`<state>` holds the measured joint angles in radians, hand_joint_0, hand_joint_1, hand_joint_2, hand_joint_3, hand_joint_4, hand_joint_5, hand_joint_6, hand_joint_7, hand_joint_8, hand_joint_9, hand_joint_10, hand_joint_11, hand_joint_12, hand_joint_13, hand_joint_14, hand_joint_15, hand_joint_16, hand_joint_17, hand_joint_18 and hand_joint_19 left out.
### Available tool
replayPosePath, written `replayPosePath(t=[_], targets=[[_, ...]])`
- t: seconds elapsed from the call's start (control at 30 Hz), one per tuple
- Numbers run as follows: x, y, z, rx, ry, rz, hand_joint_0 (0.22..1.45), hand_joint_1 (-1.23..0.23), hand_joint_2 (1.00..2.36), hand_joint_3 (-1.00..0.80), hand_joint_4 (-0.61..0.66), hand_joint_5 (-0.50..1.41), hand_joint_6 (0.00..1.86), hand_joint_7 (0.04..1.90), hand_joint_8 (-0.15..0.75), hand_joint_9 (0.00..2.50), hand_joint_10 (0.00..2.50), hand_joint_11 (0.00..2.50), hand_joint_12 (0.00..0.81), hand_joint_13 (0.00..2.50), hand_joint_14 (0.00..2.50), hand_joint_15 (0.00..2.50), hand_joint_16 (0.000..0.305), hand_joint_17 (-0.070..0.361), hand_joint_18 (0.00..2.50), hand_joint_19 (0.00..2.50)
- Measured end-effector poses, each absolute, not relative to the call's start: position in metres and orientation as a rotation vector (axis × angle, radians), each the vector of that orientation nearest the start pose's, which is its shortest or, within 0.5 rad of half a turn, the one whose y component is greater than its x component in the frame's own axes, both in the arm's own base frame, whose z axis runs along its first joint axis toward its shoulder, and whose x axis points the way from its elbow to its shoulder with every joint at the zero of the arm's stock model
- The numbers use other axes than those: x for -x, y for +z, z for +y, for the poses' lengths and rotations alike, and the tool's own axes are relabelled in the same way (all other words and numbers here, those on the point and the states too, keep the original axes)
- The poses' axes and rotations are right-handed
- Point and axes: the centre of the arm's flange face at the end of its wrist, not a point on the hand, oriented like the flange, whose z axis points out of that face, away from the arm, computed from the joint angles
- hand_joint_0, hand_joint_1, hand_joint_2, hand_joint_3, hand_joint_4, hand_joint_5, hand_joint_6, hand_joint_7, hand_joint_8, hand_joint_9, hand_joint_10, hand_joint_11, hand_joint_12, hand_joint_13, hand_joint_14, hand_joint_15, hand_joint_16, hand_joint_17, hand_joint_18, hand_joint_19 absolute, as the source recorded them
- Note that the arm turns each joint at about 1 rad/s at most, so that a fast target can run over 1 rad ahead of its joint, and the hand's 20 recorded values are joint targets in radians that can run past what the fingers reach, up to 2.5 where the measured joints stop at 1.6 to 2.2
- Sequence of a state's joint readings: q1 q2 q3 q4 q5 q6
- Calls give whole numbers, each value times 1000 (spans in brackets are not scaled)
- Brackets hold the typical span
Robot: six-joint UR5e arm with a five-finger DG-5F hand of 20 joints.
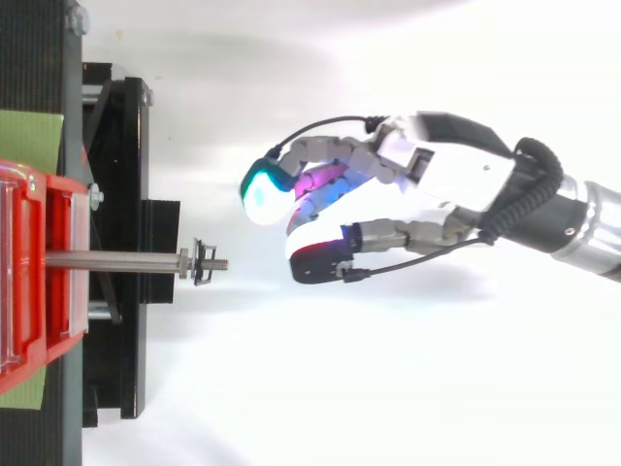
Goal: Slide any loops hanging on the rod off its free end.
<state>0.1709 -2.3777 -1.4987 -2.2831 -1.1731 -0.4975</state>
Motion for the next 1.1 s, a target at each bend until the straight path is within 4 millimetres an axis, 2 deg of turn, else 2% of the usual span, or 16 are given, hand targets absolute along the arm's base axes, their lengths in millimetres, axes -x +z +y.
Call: replayPosePath(t=[0.17, 0.33, 0.43, 0.67, 1.1], targets=[[-749, 101, -43, -928, 795, 1132, 605, -584, 1015, -323, 375, -143, 503, 949, 366, 1033, 13, 546, 397, 808, 10, 298, 56, 126, 804, 465], [-775, 109, -36, -880, 862, 1070, 605, -584, 1015, -322, 383, -140, 504, 947, 366, 1032, 16, 546, 396, 808, 10, 296, 56, 125, 796, 464], [-784, 116, -34, -826, 882, 1028, 605, -584, 1015, -324, 386, -137, 504, 951, 367, 1032, 13, 544, 398, 807, 11, 295, 55, 125, 795, 464], [-793, 132, -27, -713, 894, 948, 606, -584, 1015, -324, 393, -132, 504, 958, 369, 1039, 15, 553, 394, 808, 11, 300, 55, 124, 793, 465], [-794, 134, -26, -690, 874, 943, 606, -583, 1015, -321, 392, -119, 504, 994, 370, 1048, 15, 554, 391, 815, 10, 301, 54, 123, 793, 464]])
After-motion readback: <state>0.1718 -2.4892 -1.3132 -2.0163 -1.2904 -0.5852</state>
